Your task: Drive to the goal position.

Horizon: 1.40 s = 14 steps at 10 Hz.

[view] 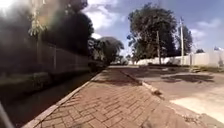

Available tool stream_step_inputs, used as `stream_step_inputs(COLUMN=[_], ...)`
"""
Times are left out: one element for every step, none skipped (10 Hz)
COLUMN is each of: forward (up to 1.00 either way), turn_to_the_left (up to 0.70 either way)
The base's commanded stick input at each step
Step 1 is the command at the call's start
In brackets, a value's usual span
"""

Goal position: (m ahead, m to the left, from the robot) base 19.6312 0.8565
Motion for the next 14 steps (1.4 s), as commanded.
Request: stream_step_inputs(forward=[0.7,0.7,0.7,0.7,0.7,0.7,0.7,0.7,0.7,0.7,0.7,0.7,0.7,0.7], turn_to_the_left=[0.0,0.0,0.0,0.0,0.0,0.0,0.0,0.0,0.0,0.0,0.0,0.0,0.0,0.0])
